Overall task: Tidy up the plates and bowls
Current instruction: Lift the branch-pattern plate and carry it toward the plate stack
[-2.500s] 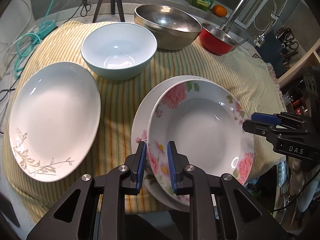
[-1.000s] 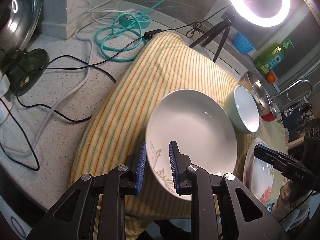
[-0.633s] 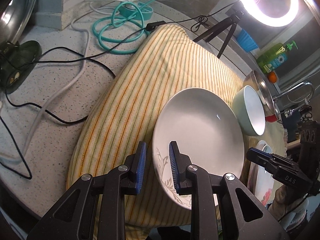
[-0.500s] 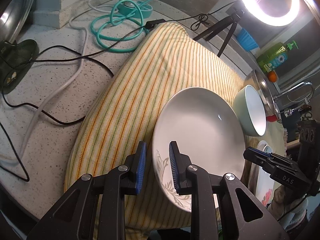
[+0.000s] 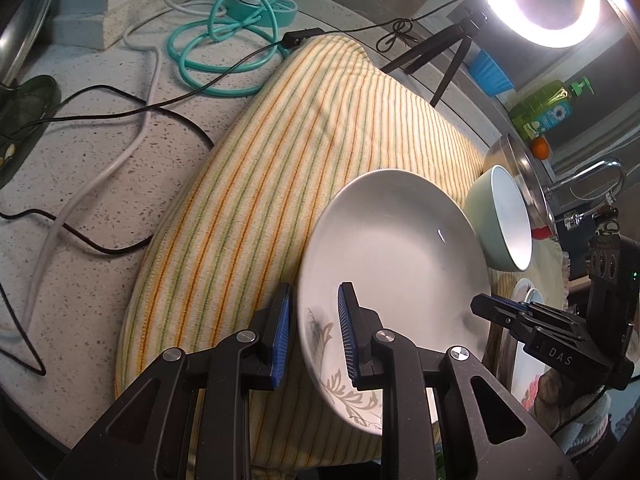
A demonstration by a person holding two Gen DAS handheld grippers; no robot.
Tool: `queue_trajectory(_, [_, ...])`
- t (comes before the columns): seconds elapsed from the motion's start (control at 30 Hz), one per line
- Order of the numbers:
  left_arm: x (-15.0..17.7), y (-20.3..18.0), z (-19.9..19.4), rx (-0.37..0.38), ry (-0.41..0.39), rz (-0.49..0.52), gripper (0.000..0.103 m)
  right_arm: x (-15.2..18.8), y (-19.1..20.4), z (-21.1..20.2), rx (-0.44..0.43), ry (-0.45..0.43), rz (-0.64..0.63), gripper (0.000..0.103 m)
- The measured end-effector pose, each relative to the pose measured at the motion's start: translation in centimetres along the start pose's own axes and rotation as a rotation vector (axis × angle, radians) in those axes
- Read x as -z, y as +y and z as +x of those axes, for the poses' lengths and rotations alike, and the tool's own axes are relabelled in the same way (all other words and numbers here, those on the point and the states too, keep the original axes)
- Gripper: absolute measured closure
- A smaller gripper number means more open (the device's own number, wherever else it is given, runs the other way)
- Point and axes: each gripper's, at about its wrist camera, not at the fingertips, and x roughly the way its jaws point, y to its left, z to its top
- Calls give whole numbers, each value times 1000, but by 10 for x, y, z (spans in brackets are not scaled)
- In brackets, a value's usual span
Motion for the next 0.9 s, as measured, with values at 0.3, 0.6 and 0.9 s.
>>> queue_trajectory(0.3, [1, -2, -3, -13, -6, 4, 82, 1, 1, -3, -20, -3, 10, 90])
queue_trajectory(0.6, [6, -8, -25, -28, -53, 6, 82, 4, 7, -14, -45, -18, -3, 90])
queue_trajectory(0.9, [15, -29, -55, -15, -116, 10, 82, 16, 5, -51, -96, -56, -13, 90])
